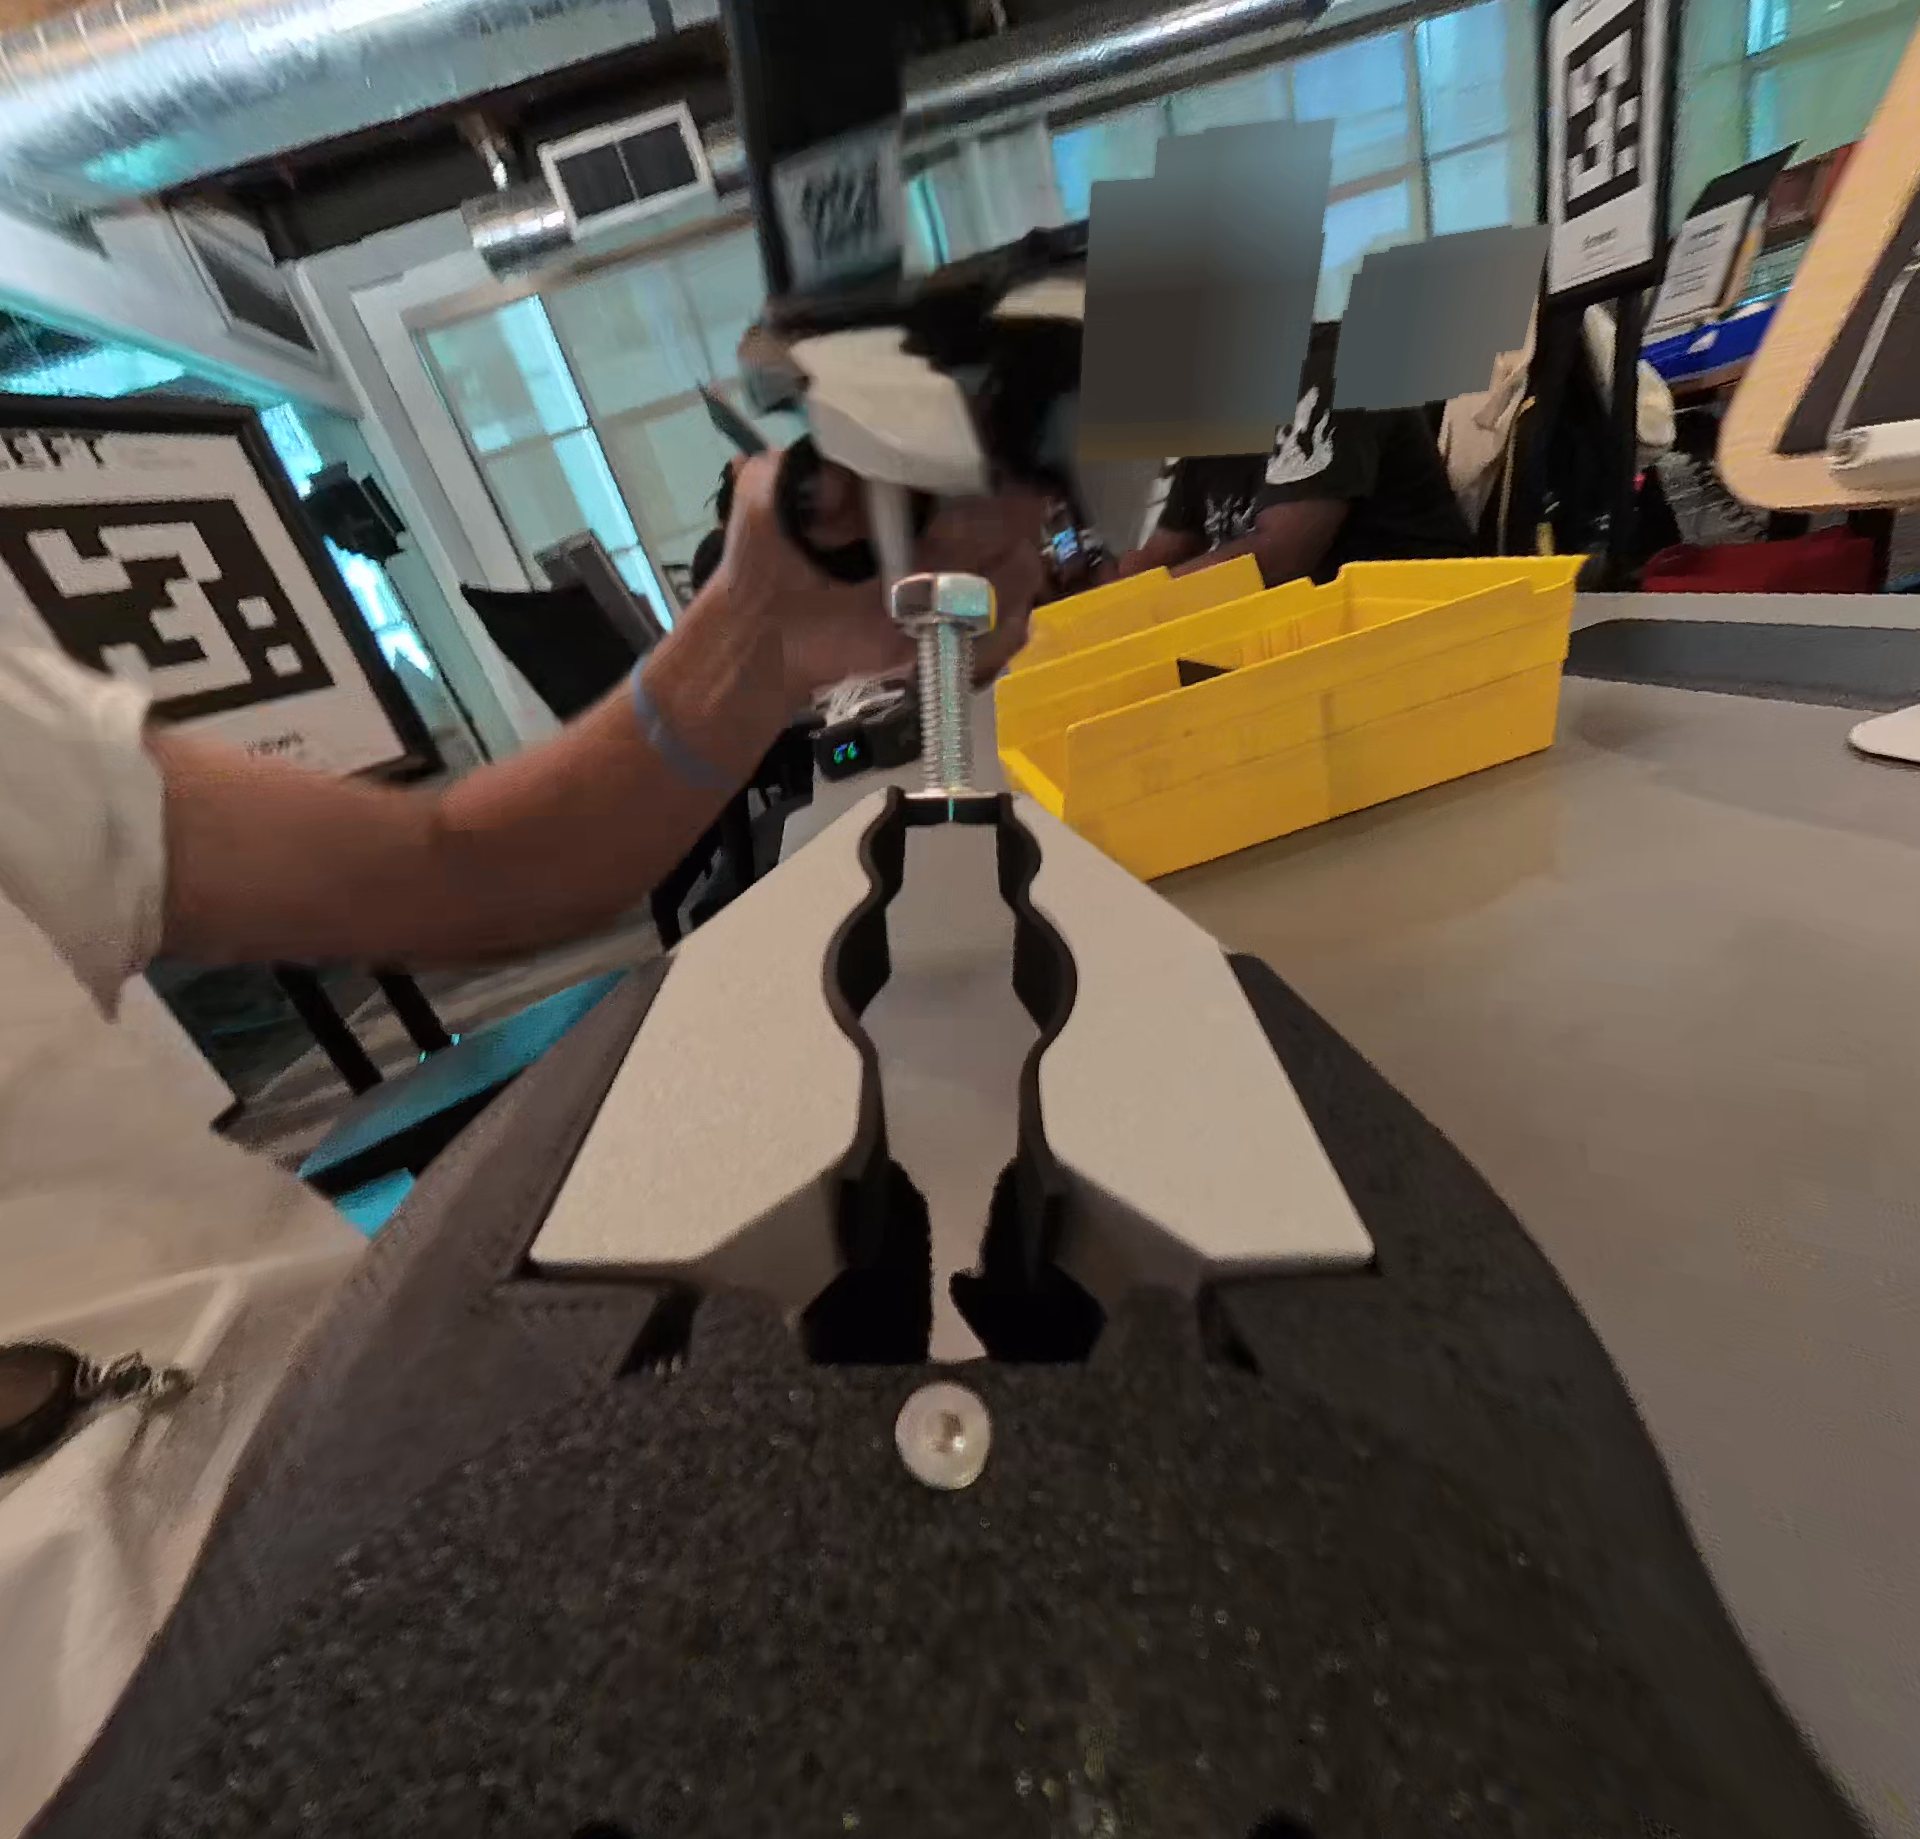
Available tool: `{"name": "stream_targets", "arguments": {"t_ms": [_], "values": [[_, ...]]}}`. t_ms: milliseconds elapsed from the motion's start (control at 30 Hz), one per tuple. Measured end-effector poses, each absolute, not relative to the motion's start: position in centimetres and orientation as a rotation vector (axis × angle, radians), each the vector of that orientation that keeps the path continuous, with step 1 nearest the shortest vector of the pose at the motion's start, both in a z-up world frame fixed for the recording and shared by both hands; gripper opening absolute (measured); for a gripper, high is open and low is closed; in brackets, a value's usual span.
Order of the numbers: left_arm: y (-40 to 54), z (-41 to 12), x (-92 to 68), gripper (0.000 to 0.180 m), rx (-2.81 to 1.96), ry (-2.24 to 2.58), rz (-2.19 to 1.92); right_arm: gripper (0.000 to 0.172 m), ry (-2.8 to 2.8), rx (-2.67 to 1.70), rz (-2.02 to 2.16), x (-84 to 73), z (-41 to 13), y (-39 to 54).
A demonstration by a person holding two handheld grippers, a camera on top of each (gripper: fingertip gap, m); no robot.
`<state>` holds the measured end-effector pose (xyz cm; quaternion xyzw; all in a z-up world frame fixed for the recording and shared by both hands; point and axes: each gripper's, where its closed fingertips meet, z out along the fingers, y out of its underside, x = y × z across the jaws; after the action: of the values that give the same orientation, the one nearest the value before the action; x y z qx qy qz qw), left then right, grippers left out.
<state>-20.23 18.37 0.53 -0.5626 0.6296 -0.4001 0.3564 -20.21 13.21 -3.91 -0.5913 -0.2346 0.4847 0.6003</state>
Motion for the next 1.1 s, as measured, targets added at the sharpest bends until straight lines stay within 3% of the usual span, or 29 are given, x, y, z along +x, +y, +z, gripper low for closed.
{"name": "stream_targets", "arguments": {"t_ms": [100,167,267,567,867,1100], "values": [[18.6,2.2,-21.5,0.054,-1.429,1.002,-1.429,0.017,-0.457,-1.38,1.146,-19.6,-3.8,15.0],[18.3,0.7,-21.9,0.061,-1.426,0.841,-1.45,0.016,-0.42,-1.388,1.171,-19.9,-3.6,16.1],[18.0,-1.3,-22.2,0.06,-1.465,0.845,-1.295,0.017,-0.453,-1.399,1.137,-21.3,-3.5,17.2],[17.6,-1.7,-22.7,0.05,-1.408,0.881,-1.436,0.017,-0.565,-1.465,1.069,-24.6,-5.1,18.4],[17.5,-2.1,-20.9,0.065,-1.373,0.951,-1.469,0.017,-0.586,-1.45,1.113,-25.3,-4.8,17.5],[16.9,-1.9,-23.3,0.062,-1.322,0.853,-1.443,0.017,-0.549,-1.483,1.101,-24.0,-5.6,18.2]]}}
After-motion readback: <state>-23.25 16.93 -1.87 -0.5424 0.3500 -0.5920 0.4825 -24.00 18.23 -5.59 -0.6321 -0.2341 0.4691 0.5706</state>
